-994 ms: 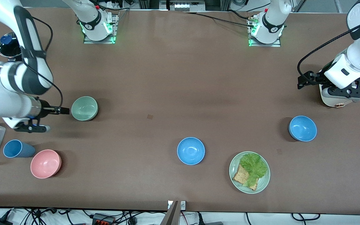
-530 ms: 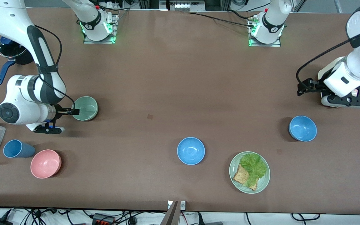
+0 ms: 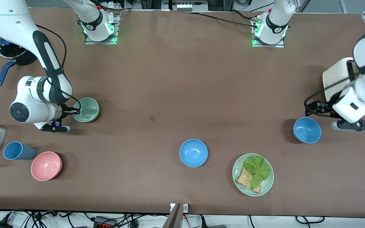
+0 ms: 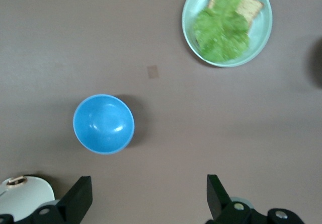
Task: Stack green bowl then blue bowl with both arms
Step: 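Slide the green bowl with the right gripper while the left gripper grasps the blue bowl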
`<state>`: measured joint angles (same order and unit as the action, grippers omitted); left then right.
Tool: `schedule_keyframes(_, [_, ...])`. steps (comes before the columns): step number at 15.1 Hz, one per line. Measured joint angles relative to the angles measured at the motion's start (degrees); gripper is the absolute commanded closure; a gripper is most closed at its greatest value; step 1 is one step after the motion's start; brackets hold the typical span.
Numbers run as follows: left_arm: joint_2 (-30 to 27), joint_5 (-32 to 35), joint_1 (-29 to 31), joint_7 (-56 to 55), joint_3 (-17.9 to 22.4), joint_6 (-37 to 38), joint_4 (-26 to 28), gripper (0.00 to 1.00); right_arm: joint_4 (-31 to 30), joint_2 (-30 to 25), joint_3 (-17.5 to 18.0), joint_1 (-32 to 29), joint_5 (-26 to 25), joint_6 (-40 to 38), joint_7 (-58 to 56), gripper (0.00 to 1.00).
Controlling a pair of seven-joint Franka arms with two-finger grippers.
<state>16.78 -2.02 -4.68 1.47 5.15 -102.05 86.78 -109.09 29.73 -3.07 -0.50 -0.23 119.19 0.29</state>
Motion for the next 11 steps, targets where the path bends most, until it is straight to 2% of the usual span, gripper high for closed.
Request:
schedule_keyframes(4, [8.28,0.02,3.92,0.16,0.14,-1.67,-7.26,0.0,0.71,-1.35,0.37,1.15,0.05,-0.89,-0.36,1.0])
schedule_keyframes(6, [11.97,0.38,6.15,0.41,0.23,-7.47,-7.87,0.0,2.23,-1.58,1.2,3.16,0.06,-0.89,-0.36,1.0])
schedule_keyframes(8, [15.76,0.46,8.96,3.73,0.24,-13.47,-7.86,0.0,4.8,-1.59,3.84,6.32,0.14,-1.02,0.21,1.0])
schedule_keyframes(11, [19.93,0.46,11.06,7.53,0.25,-17.27,-7.82,0.0,8.89,-1.41,6.51,14.7,2.56,-1.19,7.88,1.0])
